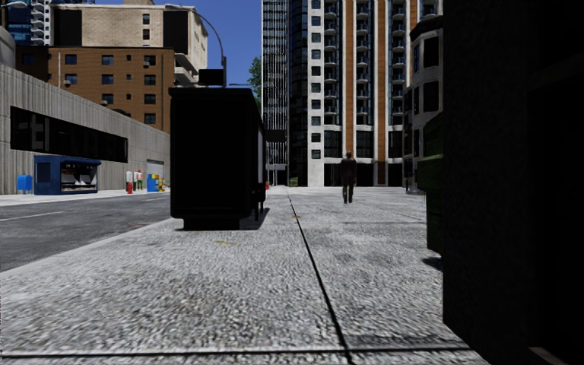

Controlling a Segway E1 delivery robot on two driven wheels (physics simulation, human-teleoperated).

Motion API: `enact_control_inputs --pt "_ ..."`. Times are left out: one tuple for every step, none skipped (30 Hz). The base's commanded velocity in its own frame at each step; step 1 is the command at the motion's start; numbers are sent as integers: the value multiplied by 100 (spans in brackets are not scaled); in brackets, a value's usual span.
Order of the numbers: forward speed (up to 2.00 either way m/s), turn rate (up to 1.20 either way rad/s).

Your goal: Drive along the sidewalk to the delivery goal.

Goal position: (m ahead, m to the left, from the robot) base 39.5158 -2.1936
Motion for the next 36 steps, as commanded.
enact_control_inputs --pt "150 0" --pt "150 0" --pt "150 0" --pt "150 0" --pt "150 0" --pt "150 0" --pt "150 0" --pt "150 0" --pt "150 0" --pt "150 0" --pt "150 0" --pt "150 0" --pt "150 0" --pt "150 0" --pt "150 0" --pt "150 0" --pt "150 0" --pt "150 0" --pt "150 0" --pt "150 0" --pt "150 0" --pt "150 0" --pt "150 0" --pt "150 0" --pt "150 -17" --pt "150 -37" --pt "150 -37" --pt "150 -48" --pt "150 -50" --pt "150 -51" --pt "150 -51" --pt "150 -51" --pt "150 -52" --pt "150 -53" --pt "150 -4" --pt "150 0"
